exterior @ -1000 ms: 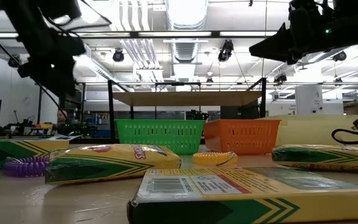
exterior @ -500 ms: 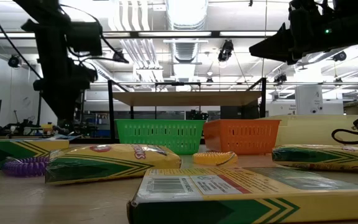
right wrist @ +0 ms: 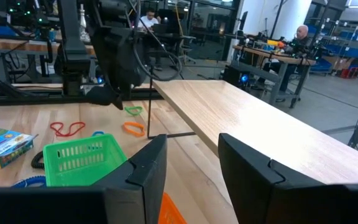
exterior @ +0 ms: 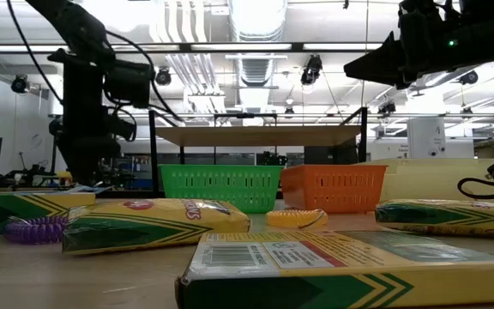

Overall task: Pick & Place Office Desk Supplies
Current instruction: Put the green rubber band into the yellow bin

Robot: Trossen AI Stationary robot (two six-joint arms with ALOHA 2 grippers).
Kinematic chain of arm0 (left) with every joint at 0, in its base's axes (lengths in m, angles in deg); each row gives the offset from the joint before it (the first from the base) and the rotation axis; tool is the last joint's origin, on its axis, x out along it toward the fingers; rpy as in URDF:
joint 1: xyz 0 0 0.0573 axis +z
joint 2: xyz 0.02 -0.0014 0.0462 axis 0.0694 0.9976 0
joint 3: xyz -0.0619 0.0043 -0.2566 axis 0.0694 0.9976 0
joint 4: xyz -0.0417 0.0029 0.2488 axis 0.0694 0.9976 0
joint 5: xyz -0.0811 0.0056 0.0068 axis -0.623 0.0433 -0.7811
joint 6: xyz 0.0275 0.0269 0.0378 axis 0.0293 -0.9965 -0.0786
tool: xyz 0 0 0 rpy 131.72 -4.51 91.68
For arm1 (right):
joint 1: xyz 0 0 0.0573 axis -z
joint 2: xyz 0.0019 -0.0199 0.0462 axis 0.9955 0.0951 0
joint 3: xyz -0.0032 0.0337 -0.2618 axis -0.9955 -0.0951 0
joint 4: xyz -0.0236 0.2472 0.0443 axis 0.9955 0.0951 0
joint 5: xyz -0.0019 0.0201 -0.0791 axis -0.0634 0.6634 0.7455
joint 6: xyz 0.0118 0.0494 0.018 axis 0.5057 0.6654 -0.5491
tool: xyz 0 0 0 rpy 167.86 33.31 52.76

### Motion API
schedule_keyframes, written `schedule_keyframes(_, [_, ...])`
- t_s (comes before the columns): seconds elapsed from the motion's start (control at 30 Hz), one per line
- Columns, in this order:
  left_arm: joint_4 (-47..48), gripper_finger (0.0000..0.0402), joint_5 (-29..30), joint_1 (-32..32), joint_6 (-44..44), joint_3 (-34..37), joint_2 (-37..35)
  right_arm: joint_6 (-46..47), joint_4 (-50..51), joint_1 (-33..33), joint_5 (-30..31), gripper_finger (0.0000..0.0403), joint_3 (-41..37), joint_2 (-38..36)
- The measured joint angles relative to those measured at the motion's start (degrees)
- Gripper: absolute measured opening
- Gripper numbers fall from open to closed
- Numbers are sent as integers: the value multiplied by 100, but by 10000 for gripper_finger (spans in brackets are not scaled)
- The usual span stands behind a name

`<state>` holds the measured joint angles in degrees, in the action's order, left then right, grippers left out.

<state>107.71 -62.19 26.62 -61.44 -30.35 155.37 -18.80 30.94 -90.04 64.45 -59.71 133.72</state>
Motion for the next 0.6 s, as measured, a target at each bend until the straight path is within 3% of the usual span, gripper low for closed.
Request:
schedule_keyframes(0.33, [-193,174,367,56,2,115,569,0,2,0,0,140,0,0])
schedule_keyframes(0.6, [-811,165,432,80,-266,469,601,0,4,0,0,132,0,0])
